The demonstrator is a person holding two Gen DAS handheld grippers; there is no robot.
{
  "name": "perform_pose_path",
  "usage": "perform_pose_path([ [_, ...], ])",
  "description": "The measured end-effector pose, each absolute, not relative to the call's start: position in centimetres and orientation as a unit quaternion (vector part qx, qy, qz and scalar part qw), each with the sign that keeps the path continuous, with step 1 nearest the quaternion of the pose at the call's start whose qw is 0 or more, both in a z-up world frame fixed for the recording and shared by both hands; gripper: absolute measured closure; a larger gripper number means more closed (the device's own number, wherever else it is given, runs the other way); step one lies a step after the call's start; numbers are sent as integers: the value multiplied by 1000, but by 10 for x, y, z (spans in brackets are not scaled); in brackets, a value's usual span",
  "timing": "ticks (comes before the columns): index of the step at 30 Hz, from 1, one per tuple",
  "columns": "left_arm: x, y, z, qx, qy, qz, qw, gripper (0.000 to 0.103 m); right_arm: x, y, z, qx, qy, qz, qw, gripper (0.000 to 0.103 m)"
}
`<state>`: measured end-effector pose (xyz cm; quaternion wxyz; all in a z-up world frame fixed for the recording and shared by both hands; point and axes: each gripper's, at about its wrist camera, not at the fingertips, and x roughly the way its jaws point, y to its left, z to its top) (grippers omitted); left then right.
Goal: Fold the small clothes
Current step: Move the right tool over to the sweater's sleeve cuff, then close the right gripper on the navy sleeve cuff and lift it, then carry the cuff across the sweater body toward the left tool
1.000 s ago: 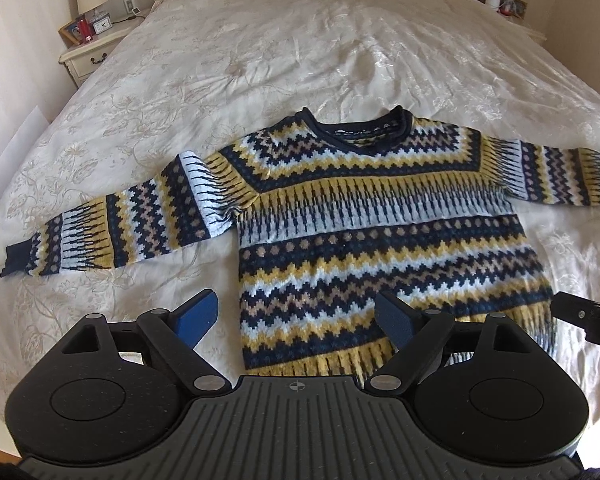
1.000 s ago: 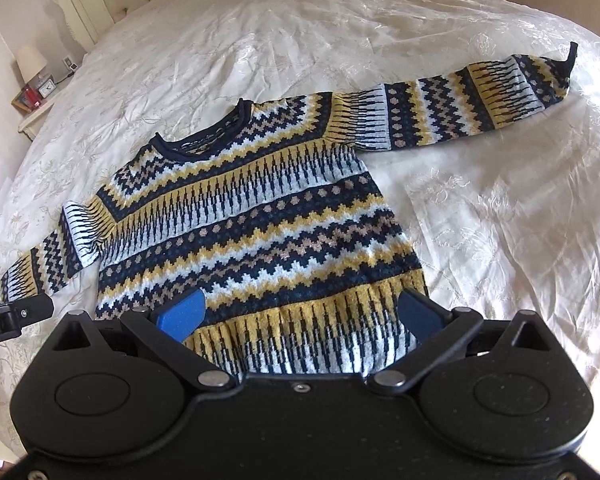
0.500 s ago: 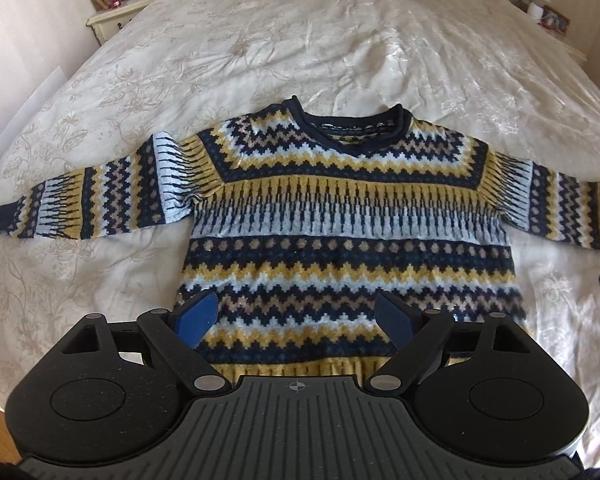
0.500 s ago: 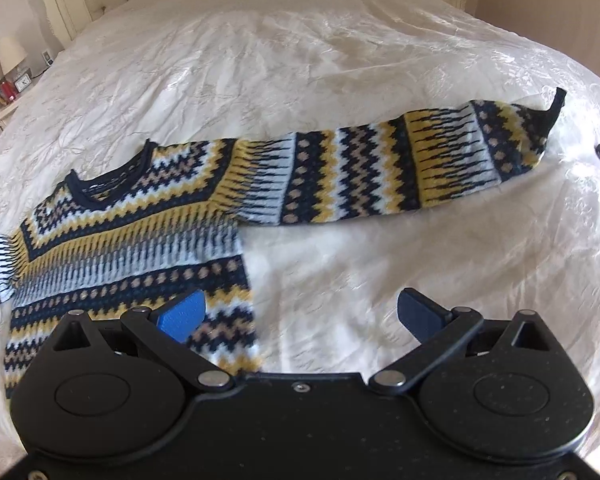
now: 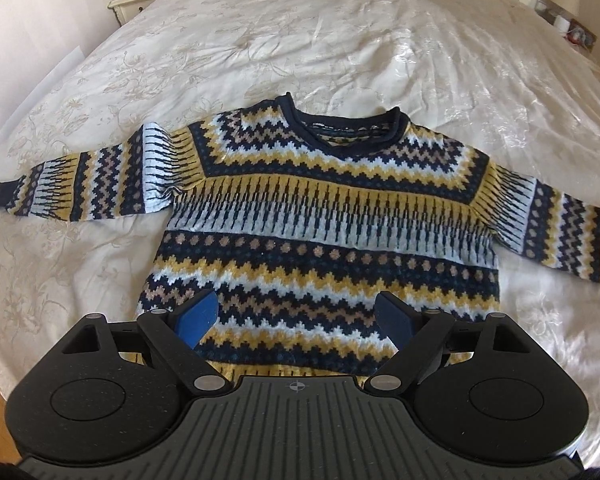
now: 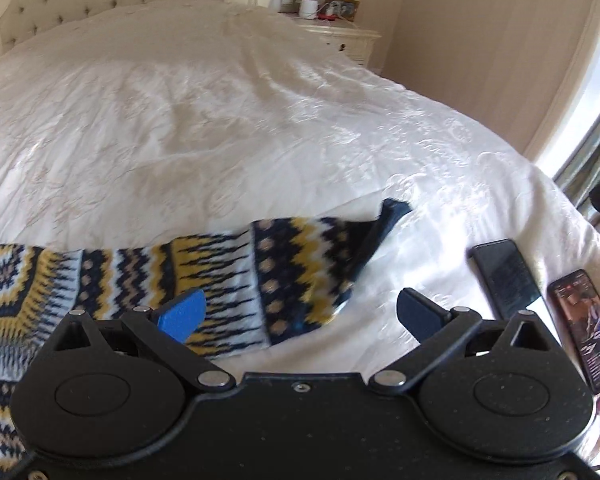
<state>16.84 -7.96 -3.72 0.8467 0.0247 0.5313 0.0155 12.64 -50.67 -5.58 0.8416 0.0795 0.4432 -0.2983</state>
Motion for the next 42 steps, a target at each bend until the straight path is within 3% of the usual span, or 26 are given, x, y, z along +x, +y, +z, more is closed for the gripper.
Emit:
perform_pose_path([
  [2, 169, -79, -38, 24, 533, 22, 845, 17, 129, -529, -59, 85, 437, -317, 838, 2],
  [5, 168, -78, -40, 22, 536, 31, 843, 17, 135, -553, -69, 102, 439, -322, 833, 20],
  [10, 167, -71, -41, 22, 540, 37, 840, 17, 151, -576, -94, 111, 460, -346, 810, 37],
  [11, 167, -69, -42, 23, 540, 37, 841, 17, 153, -580, -99, 114, 464, -350, 806, 47],
  [12, 168, -66, -42, 24, 540, 37, 841, 17, 154, -582, -102, 121, 466, -347, 804, 71],
  [13, 169, -63, -42, 24, 540, 36, 841, 17, 155, -583, -105, 131, 466, -338, 807, 86],
  [14, 170, -59, -43, 23, 539, 35, 841, 17, 155, -582, -104, 139, 461, -334, 810, 93],
  [19, 181, -36, -49, 13, 537, 21, 843, 18, 166, -537, -70, 124, 423, -296, 847, 93],
  [21, 187, -25, -51, 6, 538, 6, 843, 25, 175, -509, -52, 117, 409, -268, 865, 93],
  [29, 208, 22, -53, 8, 529, -5, 848, 26, 226, -361, -3, 114, 365, -108, 917, 93],
  [33, 215, 47, -58, 17, 532, -5, 846, 34, 252, -287, -7, 121, 368, -26, 922, 93],
  [42, 224, 106, -70, -29, 537, 6, 843, 34, 288, -145, -67, 114, 415, 116, 895, 93],
])
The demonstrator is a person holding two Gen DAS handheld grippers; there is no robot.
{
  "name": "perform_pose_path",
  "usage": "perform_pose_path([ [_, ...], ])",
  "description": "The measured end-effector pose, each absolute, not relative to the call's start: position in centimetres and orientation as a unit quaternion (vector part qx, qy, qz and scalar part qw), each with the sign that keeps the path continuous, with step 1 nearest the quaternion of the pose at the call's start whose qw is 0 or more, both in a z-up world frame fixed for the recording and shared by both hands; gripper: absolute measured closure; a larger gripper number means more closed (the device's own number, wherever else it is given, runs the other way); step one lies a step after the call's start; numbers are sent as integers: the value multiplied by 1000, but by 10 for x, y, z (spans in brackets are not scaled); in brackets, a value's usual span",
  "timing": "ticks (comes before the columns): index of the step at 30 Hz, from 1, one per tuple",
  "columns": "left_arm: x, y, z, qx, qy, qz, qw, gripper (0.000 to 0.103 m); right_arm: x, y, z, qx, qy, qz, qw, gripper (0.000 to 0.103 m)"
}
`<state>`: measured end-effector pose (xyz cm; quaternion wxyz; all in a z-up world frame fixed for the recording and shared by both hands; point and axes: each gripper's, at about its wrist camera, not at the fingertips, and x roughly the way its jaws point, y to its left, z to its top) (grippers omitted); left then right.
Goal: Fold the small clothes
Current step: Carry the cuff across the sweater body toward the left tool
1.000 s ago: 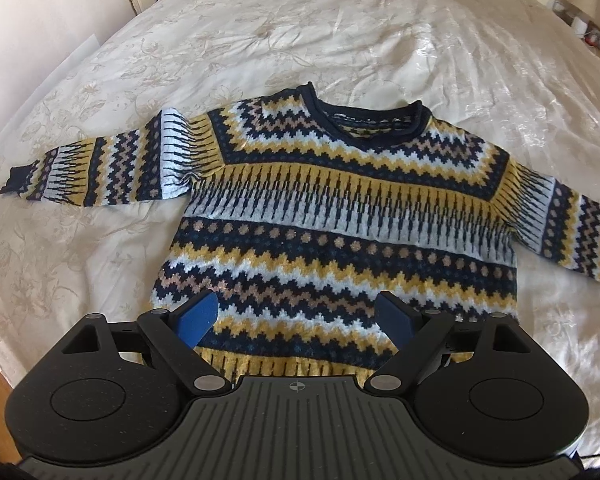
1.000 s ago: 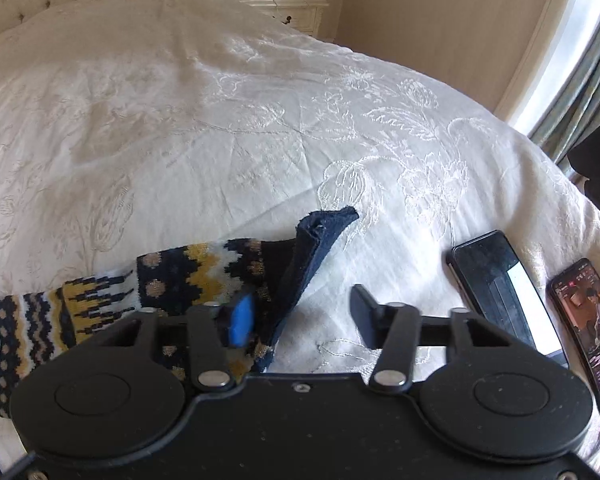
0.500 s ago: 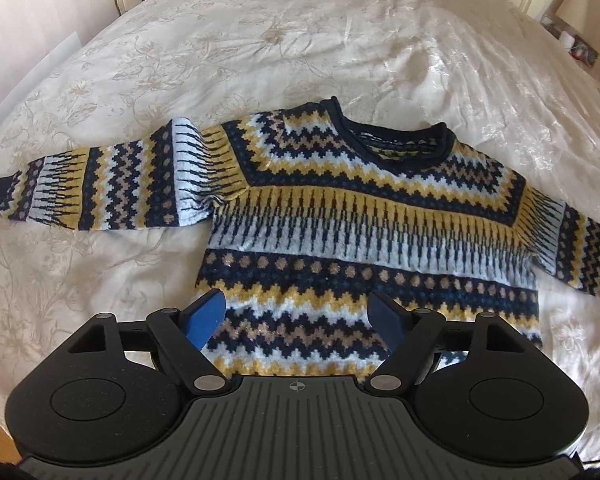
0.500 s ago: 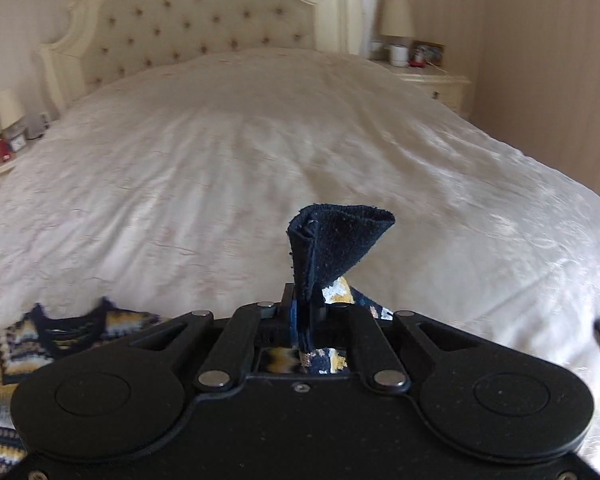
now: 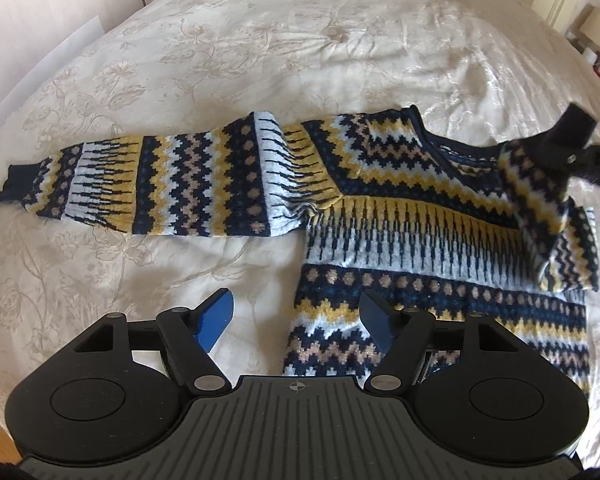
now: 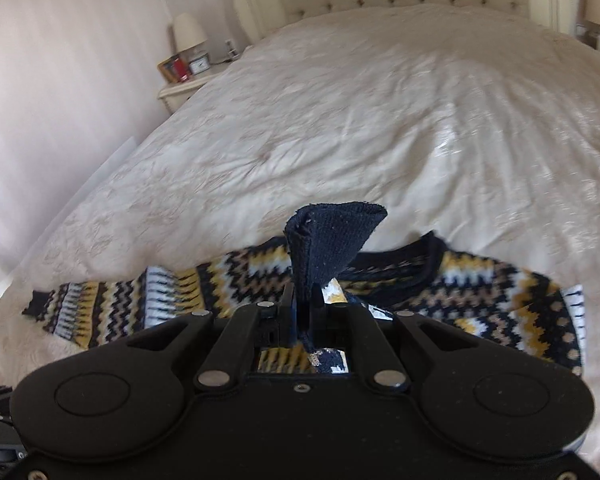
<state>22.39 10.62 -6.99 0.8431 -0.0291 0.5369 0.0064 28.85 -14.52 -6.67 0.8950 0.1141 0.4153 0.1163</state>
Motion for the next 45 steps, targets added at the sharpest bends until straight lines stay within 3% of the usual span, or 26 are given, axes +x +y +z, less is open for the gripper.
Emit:
perform_pose_path([
  [7, 233, 124, -79, -69, 535, -5, 842, 34, 276, -100, -101, 111, 447, 177, 870, 77],
  [11, 242, 110, -84, -53, 531, -22, 846, 34, 265, -116, -107, 117, 458, 157, 867, 46],
  [17, 260, 72, -103, -34, 537, -62, 841, 34, 248, -158, -121, 103, 483, 106, 863, 36],
  [25, 278, 32, -142, 10, 553, -91, 828, 35, 224, -203, -140, 111, 514, 63, 848, 33],
  [28, 286, 31, -158, 7, 569, -82, 818, 41, 220, -211, -145, 113, 522, 60, 844, 33],
  [39, 298, 36, -175, -33, 558, -68, 826, 41, 224, -212, -171, 108, 560, 84, 817, 27],
  [40, 299, 36, -175, -36, 554, -66, 829, 43, 224, -211, -173, 107, 563, 87, 815, 26],
  [42, 297, 36, -174, -33, 547, -56, 835, 64, 223, -210, -174, 106, 564, 89, 814, 25],
  [45, 296, 34, -168, -27, 537, -67, 841, 85, 223, -210, -173, 109, 564, 88, 814, 25],
])
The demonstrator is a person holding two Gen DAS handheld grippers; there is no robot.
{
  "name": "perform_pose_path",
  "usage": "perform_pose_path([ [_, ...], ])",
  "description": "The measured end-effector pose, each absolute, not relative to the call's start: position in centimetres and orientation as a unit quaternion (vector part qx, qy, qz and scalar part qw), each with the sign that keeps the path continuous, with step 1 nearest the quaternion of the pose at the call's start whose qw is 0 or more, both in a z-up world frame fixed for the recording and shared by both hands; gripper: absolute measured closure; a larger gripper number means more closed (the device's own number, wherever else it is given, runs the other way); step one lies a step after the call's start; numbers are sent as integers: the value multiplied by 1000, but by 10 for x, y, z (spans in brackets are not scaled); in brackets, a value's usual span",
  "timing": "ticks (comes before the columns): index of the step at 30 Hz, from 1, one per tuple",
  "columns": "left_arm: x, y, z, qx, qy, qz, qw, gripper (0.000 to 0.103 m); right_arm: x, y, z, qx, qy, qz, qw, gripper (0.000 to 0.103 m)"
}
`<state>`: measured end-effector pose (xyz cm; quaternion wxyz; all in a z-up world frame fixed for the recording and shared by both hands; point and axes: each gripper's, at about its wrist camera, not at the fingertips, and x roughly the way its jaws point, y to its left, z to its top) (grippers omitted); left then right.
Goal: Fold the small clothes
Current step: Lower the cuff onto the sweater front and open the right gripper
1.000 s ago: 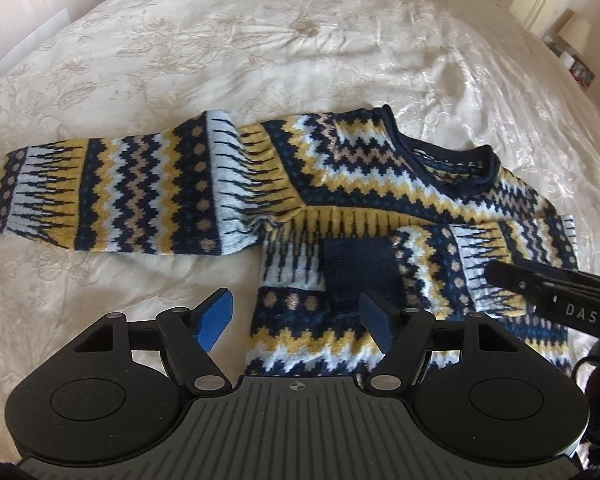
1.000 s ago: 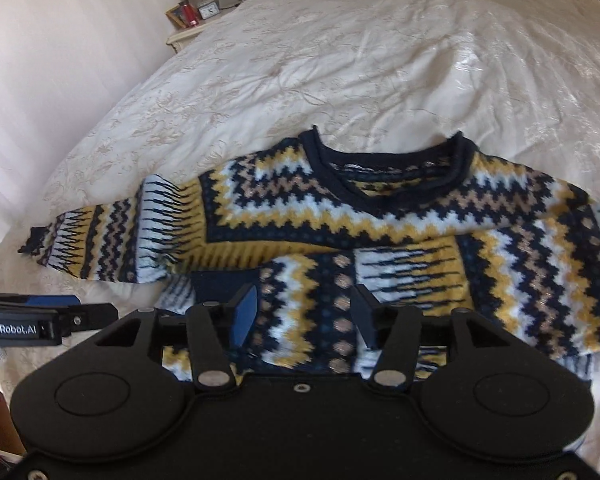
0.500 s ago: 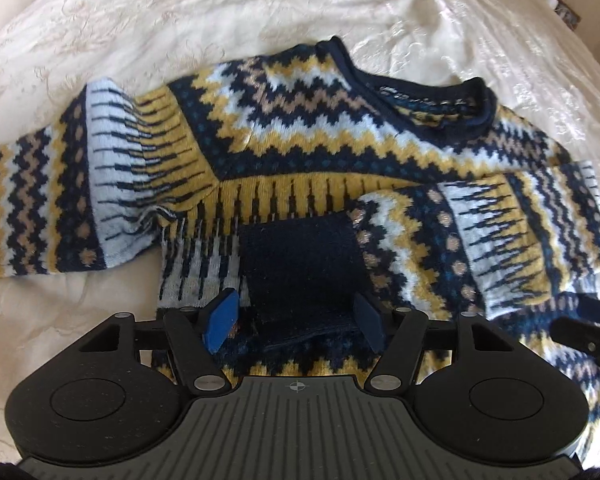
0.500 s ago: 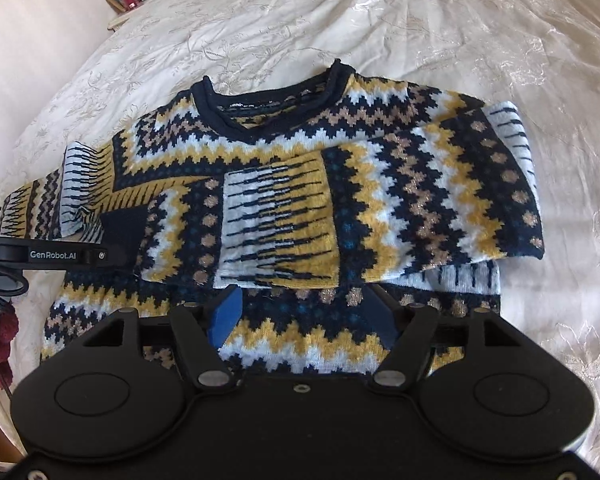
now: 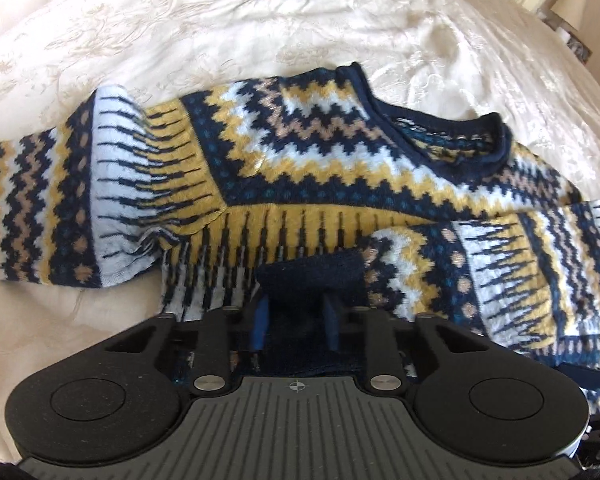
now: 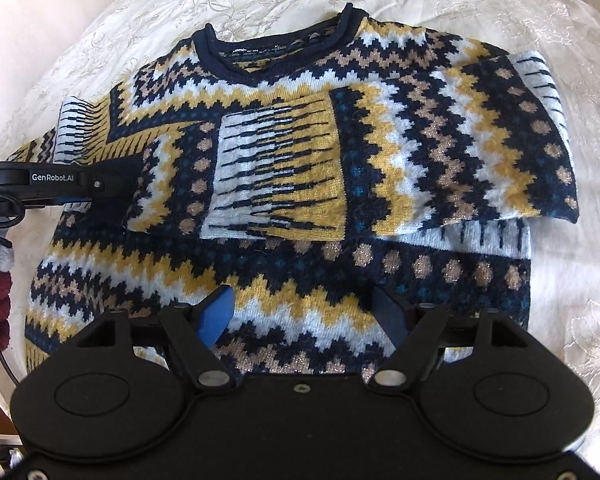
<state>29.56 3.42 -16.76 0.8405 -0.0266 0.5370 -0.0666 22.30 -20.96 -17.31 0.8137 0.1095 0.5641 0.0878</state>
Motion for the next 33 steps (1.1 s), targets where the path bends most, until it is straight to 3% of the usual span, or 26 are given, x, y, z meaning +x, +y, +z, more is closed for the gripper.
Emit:
perform_pose_path([
  [12, 301, 44, -97, 9, 448, -70, 891, 90, 221, -215, -158, 136, 554, 79, 817, 25],
  [20, 328, 67, -133, 9, 498, -48, 866, 90, 230, -223, -150, 149, 534, 66, 829, 25],
  [25, 330, 65, -153, 37, 515, -33, 856, 85, 251, -245, -146, 152, 508, 39, 847, 25],
  [27, 333, 67, -158, 38, 521, -22, 852, 79, 262, -255, -147, 154, 504, 25, 849, 25],
  [33, 341, 78, -166, 26, 540, -13, 841, 77, 284, -281, -165, 152, 520, -19, 840, 24],
])
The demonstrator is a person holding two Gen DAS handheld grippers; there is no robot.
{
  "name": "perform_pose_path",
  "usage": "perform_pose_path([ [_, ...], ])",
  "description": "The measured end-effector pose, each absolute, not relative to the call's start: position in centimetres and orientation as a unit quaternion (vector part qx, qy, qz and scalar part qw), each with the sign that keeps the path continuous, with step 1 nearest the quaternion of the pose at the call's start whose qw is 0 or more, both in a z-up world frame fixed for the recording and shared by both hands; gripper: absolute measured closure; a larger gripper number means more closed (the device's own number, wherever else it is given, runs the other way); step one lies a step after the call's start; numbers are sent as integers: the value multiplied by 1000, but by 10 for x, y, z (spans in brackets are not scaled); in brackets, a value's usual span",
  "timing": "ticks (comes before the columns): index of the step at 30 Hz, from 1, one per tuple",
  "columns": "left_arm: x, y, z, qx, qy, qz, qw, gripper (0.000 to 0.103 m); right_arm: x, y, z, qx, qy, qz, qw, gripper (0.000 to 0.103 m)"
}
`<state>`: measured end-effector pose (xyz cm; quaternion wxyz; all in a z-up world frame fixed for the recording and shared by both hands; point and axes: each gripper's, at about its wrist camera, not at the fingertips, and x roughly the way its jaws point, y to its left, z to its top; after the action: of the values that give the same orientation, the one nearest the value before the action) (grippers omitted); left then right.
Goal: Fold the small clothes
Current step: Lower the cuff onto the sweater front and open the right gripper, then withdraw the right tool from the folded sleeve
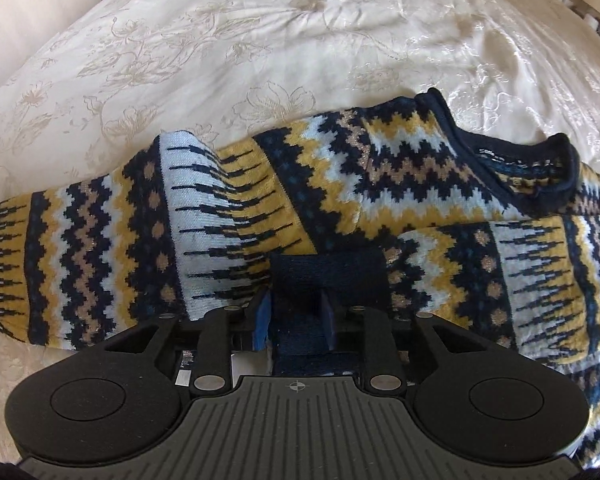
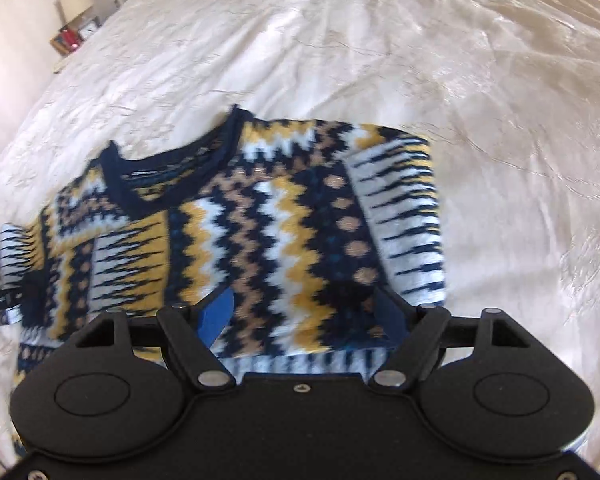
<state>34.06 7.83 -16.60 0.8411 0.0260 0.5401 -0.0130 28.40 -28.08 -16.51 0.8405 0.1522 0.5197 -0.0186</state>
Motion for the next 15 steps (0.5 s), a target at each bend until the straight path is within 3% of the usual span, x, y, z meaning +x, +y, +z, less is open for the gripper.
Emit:
perform_pose_path([
  [7, 339, 84, -161, 5, 545, -15, 838, 75, 290, -288, -176, 165, 539, -3, 826, 18],
  [12, 324, 95, -154, -39, 550, -27, 834, 64, 280, -282, -166, 172, 530, 2, 830, 1],
  [15, 309, 106, -151, -66, 553, -32, 830, 60, 268, -276, -160, 173, 525, 8, 833, 1],
])
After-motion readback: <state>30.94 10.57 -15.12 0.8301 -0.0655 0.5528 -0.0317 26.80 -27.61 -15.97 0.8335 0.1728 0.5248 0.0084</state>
